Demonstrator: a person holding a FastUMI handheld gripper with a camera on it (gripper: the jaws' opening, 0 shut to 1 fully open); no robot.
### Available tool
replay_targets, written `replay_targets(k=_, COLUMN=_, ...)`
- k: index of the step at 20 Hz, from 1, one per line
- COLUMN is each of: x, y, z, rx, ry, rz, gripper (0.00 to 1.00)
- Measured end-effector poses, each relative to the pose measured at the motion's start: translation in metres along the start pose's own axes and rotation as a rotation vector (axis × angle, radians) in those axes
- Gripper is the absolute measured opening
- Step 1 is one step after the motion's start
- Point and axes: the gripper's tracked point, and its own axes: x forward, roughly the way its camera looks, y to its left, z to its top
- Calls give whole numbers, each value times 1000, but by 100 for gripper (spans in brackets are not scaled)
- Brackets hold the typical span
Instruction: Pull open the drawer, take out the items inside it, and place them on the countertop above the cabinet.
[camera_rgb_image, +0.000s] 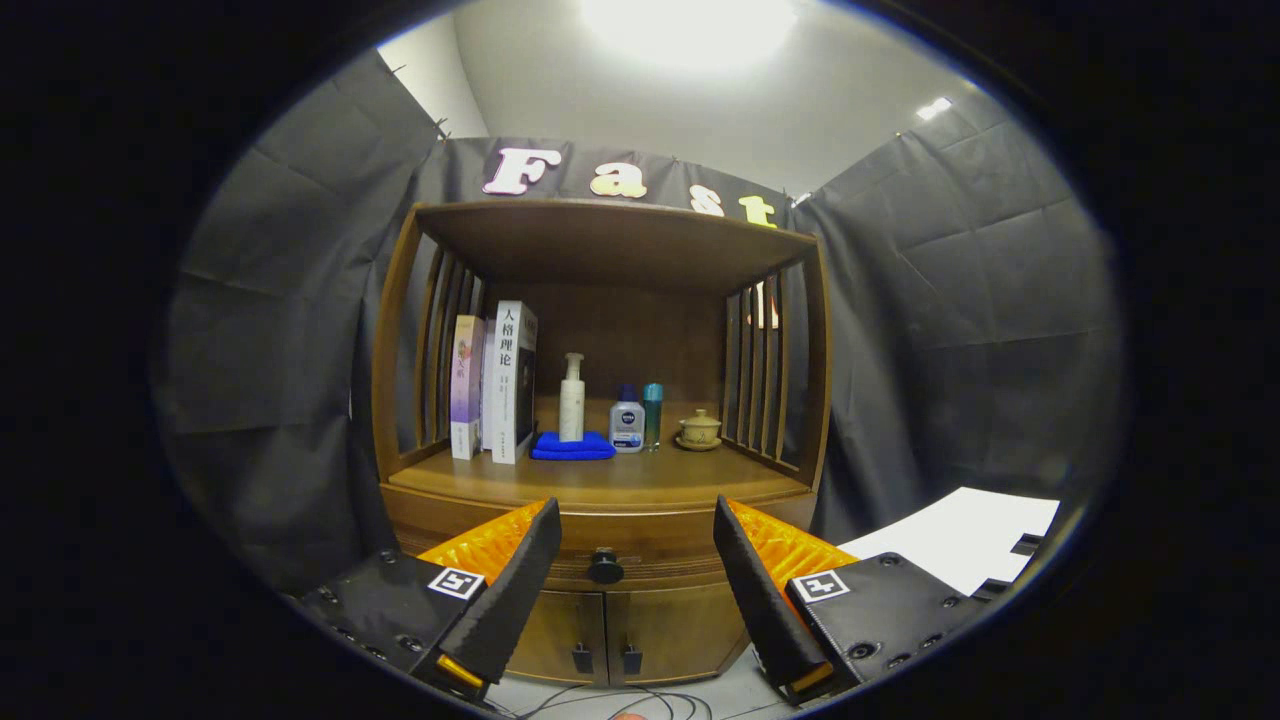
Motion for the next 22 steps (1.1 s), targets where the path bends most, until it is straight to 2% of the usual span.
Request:
replay_targets(k=7, x=48, y=3, z=-29, rx=-35, ry=43, rz=-8, gripper=96)
replay_targets(k=12, x=78, y=14, z=-47, rx=8, ry=85, rz=6, gripper=96)
replay_targets(k=22, x=106, y=44, z=-125, rx=-40, ry=254, rz=55, gripper=96)
